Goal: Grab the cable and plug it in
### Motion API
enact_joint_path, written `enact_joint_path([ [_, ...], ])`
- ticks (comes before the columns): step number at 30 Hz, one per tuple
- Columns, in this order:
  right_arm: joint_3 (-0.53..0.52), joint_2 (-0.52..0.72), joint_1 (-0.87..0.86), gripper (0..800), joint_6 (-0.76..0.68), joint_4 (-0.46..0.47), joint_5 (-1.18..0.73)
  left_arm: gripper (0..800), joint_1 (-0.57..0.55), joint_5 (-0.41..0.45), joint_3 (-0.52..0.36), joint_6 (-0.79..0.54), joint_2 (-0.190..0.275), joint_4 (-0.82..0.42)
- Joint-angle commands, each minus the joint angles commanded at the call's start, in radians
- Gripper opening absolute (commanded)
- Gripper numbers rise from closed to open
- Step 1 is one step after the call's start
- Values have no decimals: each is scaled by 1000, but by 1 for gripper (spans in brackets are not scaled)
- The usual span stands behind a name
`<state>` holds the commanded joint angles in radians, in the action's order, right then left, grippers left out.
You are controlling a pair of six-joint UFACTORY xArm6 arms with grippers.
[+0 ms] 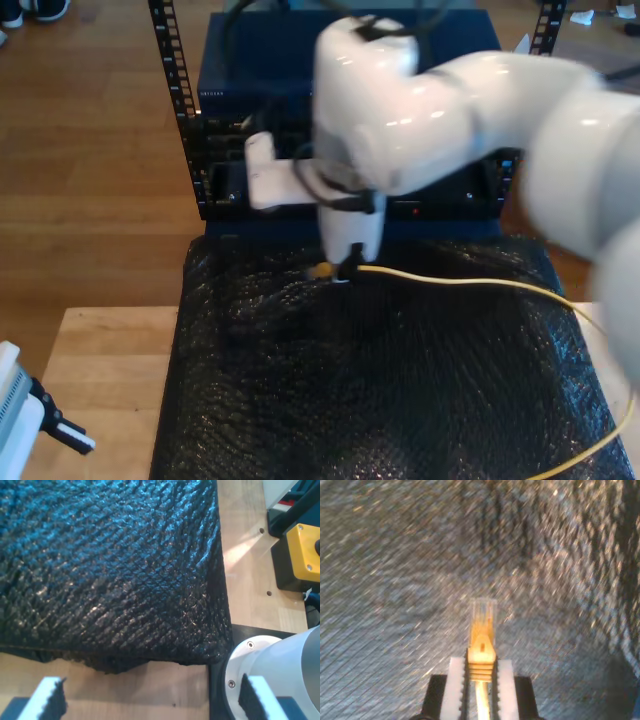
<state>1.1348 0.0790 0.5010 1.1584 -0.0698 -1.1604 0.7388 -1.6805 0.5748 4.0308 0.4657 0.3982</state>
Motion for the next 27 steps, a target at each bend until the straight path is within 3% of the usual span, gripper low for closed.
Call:
enact_joint_path([
  [5, -84, 112, -57, 6, 72, -120, -41, 800, -8, -77, 40, 0, -2, 86],
  [10, -127, 189, -117, 6, 120, -218, -89, 800, -66, -95, 51, 28, -2, 181],
  [18, -183, 276, -150, 6, 123, -272, -115, 800, -196, -87, 51, 129, -5, 338],
  [27, -196, 316, -176, 6, 141, -328, -132, 800, -321, -40, 54, 143, -49, 514],
])
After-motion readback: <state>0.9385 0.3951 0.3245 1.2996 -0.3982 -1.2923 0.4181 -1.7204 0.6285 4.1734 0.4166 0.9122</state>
